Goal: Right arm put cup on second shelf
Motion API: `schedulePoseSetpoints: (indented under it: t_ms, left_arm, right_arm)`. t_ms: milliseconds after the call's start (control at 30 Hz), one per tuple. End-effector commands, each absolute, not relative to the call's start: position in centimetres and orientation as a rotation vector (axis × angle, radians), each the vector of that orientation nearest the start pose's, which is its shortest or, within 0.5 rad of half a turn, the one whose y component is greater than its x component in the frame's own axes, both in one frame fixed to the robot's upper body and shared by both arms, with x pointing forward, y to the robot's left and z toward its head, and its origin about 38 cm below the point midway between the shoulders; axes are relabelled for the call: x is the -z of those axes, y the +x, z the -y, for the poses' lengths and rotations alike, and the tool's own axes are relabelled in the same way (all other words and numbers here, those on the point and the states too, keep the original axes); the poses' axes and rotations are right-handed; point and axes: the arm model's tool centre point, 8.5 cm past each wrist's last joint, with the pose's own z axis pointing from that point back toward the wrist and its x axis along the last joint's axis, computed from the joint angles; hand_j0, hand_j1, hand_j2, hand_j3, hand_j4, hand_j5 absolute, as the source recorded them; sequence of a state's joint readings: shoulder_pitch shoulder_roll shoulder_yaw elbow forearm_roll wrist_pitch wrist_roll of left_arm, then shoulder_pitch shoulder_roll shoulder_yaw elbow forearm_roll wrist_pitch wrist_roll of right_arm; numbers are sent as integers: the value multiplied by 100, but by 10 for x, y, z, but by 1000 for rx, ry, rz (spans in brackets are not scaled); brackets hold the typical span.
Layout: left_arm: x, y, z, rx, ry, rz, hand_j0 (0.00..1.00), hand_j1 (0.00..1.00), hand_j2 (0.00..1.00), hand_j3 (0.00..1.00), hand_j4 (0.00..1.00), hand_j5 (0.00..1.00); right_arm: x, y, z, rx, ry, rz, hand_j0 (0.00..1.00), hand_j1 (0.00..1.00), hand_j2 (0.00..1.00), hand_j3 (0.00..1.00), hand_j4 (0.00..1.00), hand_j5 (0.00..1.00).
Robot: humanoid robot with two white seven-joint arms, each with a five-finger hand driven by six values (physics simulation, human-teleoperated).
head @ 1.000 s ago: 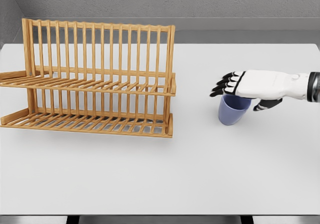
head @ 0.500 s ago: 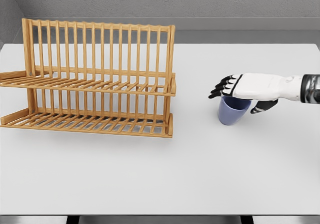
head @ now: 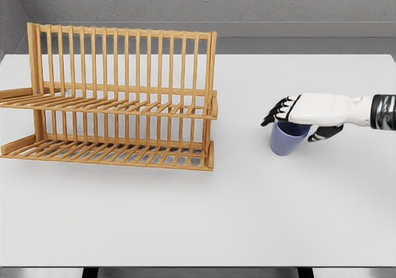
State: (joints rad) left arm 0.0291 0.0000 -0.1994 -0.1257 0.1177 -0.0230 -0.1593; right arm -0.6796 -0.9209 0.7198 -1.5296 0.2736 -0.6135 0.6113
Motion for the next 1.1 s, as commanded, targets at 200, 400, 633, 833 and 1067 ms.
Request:
schedulePoseSetpoints:
  t_ms: [200,400,633,833,1067]
  left_arm:
    - [263,25,-249,95,-94,107,100,100,100,100,100,100]
    - [263,25,-249,95,-94,107,100,100,100,100,100,100]
    - [263,25,-249,95,-94,107,100,100,100,100,100,100]
    - [263,25,-249,95,-94,107,100,100,100,100,100,100]
    - [263,25,-249,95,-94,107,100,100,100,100,100,100]
  right_arm:
    - [-220,412,303,-2207,-259,1329,68,68,68,68,68,68]
    - [-221,412,302,-2209,-259,1331,62,62,62,62,62,62]
    - [-234,415,301,-2212,-292,1354,62,62,62,62,62,62]
    - [-252,420,304,-2197,-345,1390,62,62,62,62,62,62]
    - [-271,423,309,-2173,-409,1432,62,62,62,62,62,62]
